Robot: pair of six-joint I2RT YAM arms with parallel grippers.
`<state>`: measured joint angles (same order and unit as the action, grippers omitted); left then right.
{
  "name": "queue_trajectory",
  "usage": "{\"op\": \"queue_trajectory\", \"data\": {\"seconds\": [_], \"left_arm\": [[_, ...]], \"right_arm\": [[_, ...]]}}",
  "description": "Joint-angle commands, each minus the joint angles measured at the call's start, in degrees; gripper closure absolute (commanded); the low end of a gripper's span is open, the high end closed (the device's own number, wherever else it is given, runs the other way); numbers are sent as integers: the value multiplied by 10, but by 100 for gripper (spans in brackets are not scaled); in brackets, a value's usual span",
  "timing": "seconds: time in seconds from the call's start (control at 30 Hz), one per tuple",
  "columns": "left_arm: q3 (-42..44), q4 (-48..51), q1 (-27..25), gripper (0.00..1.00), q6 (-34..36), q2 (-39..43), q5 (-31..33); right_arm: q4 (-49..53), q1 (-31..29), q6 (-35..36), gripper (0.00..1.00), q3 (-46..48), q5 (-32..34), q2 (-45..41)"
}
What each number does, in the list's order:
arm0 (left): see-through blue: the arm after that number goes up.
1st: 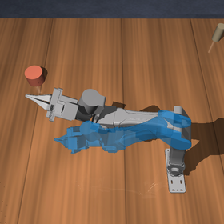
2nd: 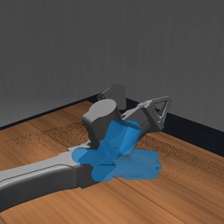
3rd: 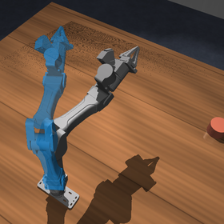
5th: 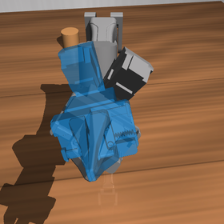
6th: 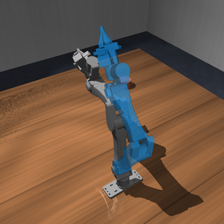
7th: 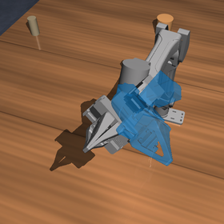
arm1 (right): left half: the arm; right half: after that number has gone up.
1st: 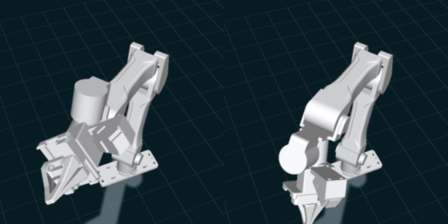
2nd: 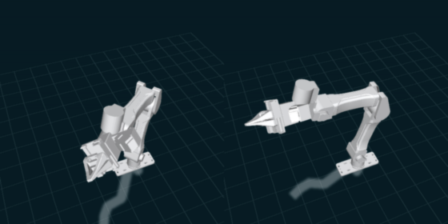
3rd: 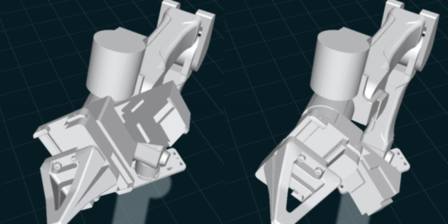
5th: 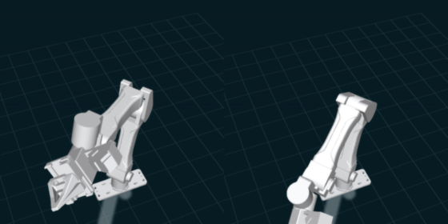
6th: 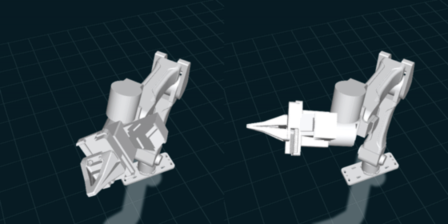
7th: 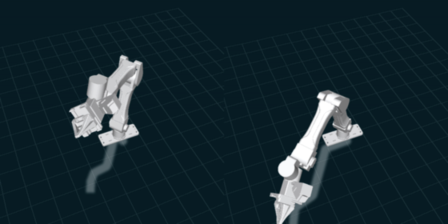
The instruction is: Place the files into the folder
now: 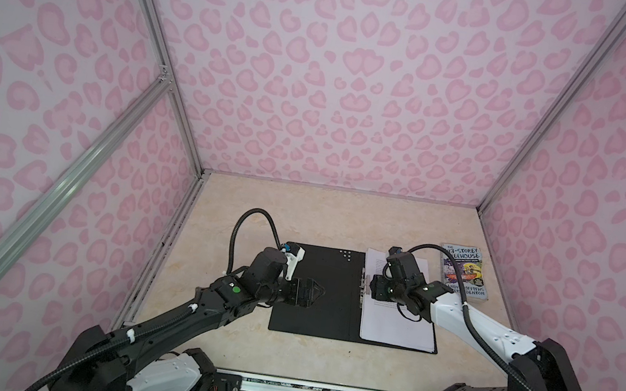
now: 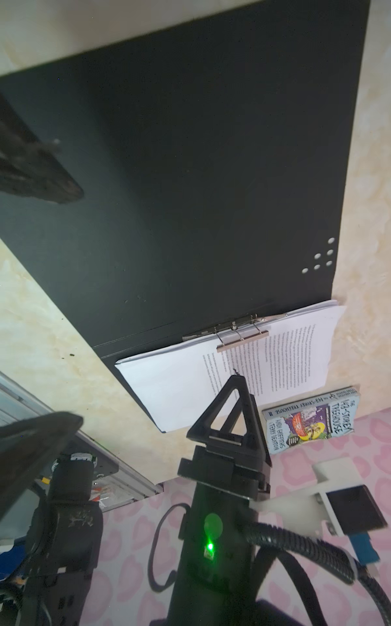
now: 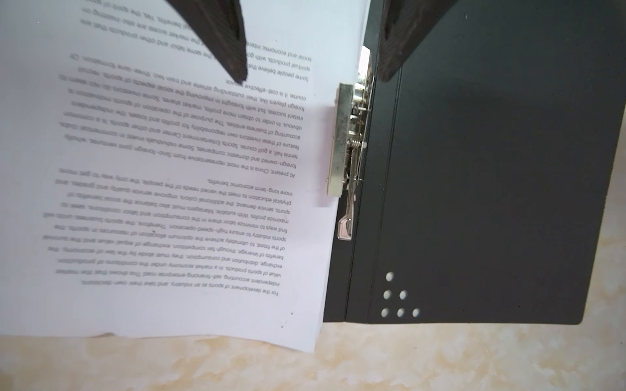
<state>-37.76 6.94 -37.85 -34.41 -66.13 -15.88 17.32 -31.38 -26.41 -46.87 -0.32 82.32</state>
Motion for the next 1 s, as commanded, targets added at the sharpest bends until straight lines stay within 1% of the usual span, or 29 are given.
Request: {"op": "queue_trajectory", "data": {"seconds": [0.0,0.17,0.27,0.4,0.5,0.57,0.7,0.83,0.97], "left_arm": [[-7,-67,-3,3,0,-44,-15],[1,-83,-3,3,24,-78,-14],[-3,-70,-3,3,31,-80,0],[-5,-58,-3,3,31,-78,21],[-8,-48,-3,3,33,-83,30],[-13,-44,-3,3,33,-88,34],[-22,-33,-3,3,34,-99,34],[-30,-20,-2,3,34,-106,45],[-34,-9,-2,3,35,-106,61]], "right_arm": [[-24,-3,-15,41,-2,-17,28],[-49,-7,-28,46,-4,-29,57],[-52,-8,-33,48,-10,-27,76],[-59,-11,-36,55,-19,-38,99],[-61,-13,-39,62,-22,-41,105],[-61,-13,-43,71,-25,-44,107],[-61,-16,-50,79,-35,-57,121],[-68,-27,-63,83,-43,-54,132],[-76,-42,-86,84,-56,-48,141]]}}
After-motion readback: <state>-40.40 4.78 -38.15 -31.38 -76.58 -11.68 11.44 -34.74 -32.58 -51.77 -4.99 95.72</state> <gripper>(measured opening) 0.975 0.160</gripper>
